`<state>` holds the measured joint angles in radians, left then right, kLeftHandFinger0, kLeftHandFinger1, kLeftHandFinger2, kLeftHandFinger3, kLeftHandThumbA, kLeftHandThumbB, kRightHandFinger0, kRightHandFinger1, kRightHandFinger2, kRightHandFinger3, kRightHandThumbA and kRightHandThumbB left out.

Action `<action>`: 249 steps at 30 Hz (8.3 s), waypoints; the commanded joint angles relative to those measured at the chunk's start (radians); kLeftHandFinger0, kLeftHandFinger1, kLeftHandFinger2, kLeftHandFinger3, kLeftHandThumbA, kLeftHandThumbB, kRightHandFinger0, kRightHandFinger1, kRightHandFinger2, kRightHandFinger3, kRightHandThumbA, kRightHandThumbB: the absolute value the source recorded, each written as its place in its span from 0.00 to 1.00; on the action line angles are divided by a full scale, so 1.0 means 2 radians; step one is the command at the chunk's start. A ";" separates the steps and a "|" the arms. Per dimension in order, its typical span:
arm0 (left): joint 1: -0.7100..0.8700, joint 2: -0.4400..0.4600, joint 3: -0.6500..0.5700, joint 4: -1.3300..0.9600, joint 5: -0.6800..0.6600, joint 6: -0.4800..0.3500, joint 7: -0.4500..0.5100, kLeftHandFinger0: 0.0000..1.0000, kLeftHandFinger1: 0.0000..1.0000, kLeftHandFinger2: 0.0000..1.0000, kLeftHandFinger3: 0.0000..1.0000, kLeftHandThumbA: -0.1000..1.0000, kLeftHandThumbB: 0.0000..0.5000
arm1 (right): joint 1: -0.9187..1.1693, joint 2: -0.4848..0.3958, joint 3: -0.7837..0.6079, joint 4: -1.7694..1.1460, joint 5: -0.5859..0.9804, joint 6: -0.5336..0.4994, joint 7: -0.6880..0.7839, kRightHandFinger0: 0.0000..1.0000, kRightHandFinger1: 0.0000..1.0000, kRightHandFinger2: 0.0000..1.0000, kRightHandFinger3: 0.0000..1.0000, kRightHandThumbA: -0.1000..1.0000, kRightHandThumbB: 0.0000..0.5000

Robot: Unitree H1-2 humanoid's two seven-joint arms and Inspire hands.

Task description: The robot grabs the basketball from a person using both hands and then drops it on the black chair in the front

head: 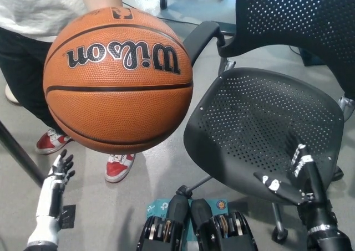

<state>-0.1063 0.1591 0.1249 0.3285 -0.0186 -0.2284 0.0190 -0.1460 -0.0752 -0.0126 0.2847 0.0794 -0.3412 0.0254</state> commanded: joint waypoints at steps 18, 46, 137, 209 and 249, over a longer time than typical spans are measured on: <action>-0.010 0.030 0.085 -0.323 -0.093 0.105 0.004 1.00 1.00 1.00 1.00 1.00 0.42 | -0.077 -0.013 0.022 -0.257 0.204 0.157 0.059 1.00 1.00 1.00 1.00 1.00 1.00; -0.068 0.015 0.032 -0.320 -0.063 0.132 -0.001 1.00 1.00 1.00 1.00 1.00 0.38 | -0.162 0.046 0.032 -0.263 0.251 0.263 0.068 1.00 1.00 1.00 1.00 1.00 0.96; -0.166 -0.069 -0.134 -0.268 0.023 0.139 0.020 1.00 1.00 1.00 1.00 1.00 0.38 | -0.235 0.166 0.148 -0.064 -0.048 0.092 -0.049 1.00 1.00 1.00 1.00 1.00 0.53; -0.619 -0.195 -0.178 0.464 0.066 0.134 0.031 1.00 1.00 1.00 1.00 1.00 0.49 | -0.341 -0.059 -0.064 0.139 0.130 0.197 -0.078 1.00 1.00 1.00 1.00 1.00 0.54; -0.380 -0.076 -0.170 -0.001 0.052 0.179 -0.086 1.00 1.00 1.00 1.00 1.00 0.52 | -0.259 -0.124 -0.053 -0.195 0.070 0.250 -0.059 1.00 1.00 1.00 1.00 1.00 0.61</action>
<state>-0.9668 -0.0458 -0.1943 0.6356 0.0938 0.1097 -0.0653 -0.7002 -0.3355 -0.1460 0.1173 0.2871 0.1254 -0.1026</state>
